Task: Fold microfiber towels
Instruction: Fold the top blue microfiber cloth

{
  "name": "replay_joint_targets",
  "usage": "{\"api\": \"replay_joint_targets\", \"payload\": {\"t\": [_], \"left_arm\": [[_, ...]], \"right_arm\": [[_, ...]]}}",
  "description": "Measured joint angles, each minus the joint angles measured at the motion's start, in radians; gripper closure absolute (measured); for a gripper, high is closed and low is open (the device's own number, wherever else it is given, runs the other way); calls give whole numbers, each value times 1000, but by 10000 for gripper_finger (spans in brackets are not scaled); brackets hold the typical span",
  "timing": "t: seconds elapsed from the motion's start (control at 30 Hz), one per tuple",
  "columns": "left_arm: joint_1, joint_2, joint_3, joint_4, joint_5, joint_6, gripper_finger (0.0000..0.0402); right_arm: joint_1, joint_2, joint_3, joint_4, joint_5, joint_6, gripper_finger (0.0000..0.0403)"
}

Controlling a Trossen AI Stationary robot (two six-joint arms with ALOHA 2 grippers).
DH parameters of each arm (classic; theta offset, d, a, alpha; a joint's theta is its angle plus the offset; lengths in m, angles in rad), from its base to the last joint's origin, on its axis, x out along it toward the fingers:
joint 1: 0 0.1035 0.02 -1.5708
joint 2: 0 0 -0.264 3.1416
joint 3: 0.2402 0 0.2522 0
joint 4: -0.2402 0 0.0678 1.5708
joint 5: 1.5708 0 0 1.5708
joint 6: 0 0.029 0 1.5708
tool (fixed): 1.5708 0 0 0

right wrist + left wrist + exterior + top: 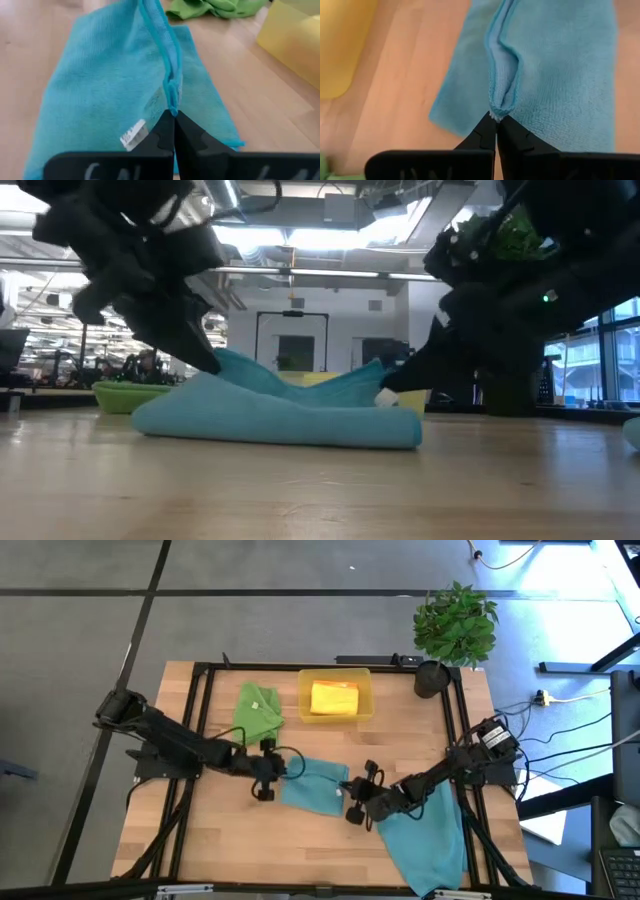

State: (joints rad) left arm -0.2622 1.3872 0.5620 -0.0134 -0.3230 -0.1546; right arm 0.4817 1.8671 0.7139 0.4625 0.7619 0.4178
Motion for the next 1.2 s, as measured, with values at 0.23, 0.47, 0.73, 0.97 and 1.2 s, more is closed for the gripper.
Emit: {"api": "replay_joint_targets", "payload": {"t": [0.23,0.47,0.73,0.97,1.2], "left_arm": [[89,0,-35,60,50,62,402],[148,0,-36,63,60,96,401],[197,0,-36,80,82,106,398],[201,0,-36,82,86,113,344],[201,-1,-36,85,18,112,314]], "right_arm": [[-4,0,0,-95,40,118,403],[-4,0,0,-163,65,226,403],[-14,0,0,-174,84,257,400],[-26,1,0,-183,117,276,382],[-26,1,0,-200,112,282,338]]}}
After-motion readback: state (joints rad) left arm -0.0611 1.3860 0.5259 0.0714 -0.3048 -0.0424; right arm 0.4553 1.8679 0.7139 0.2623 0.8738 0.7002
